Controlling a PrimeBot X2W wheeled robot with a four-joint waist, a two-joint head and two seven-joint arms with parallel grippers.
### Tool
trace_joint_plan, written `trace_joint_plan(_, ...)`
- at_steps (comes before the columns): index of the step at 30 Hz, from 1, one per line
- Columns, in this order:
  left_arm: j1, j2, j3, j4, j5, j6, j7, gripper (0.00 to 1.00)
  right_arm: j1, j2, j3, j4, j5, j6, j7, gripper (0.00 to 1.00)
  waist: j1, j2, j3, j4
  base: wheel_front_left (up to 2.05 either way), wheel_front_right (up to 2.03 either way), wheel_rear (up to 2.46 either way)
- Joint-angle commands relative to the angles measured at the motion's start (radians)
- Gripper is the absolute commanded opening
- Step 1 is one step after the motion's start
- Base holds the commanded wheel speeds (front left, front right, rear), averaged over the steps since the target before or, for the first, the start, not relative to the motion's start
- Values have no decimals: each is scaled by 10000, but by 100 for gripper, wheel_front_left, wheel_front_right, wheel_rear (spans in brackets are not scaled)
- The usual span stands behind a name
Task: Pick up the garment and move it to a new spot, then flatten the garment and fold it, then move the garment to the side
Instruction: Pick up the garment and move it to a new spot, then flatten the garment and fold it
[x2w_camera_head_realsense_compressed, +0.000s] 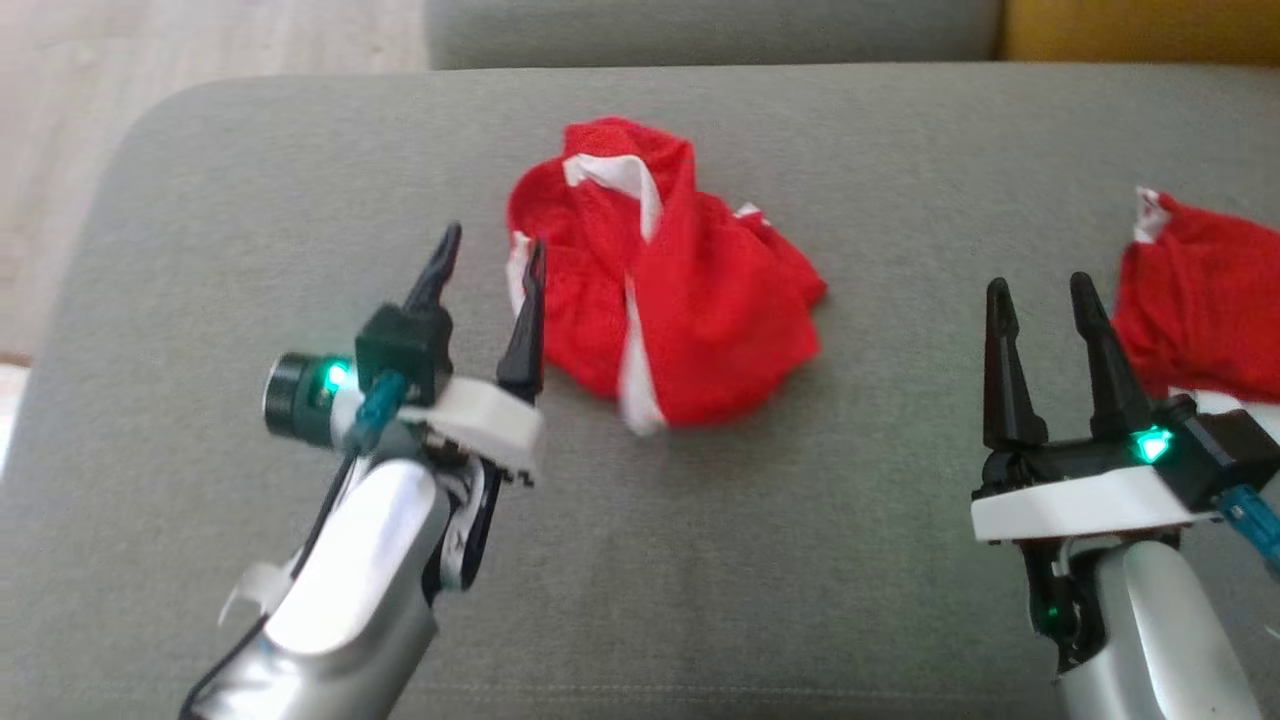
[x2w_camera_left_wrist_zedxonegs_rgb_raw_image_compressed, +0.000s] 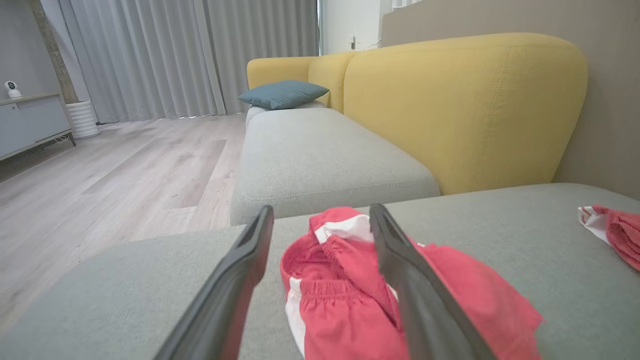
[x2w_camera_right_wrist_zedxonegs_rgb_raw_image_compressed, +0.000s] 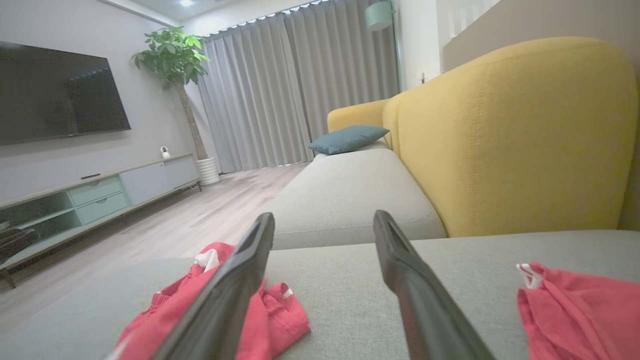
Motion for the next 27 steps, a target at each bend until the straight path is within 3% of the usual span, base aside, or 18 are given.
trace_joint_plan(1, -213, 288, 386, -442, 60, -40, -51, 100, -112, 9, 202, -360, -85, 33, 44, 100, 0, -1, -163, 301, 0, 0, 0)
trace_joint_plan(11, 1270, 645, 988, -1542, 625, 356, -51, 100, 82, 9, 357, -429, -72, 33, 144, 100, 0, -1, -442, 554, 0, 0, 0)
trace_joint_plan(16, 2426, 557, 1526, -2266, 1101, 539, -51, 100, 257, 9, 320, -415, -101, 33, 162, 100, 0, -1, -524, 608, 0, 0, 0)
trace_joint_plan(23, 3255, 188, 2376, -2702, 1522, 147, -51, 100, 306, 9, 438, -419, -251, 33, 244, 100, 0, -1, -510, 730, 0, 0, 0)
trace_joint_plan(27, 3306, -17, 2691, -2624, 1715, -150, -51, 100, 230, 9, 1022, -441, -385, 33, 594, 100, 0, -1, -389, 881, 0, 0, 0)
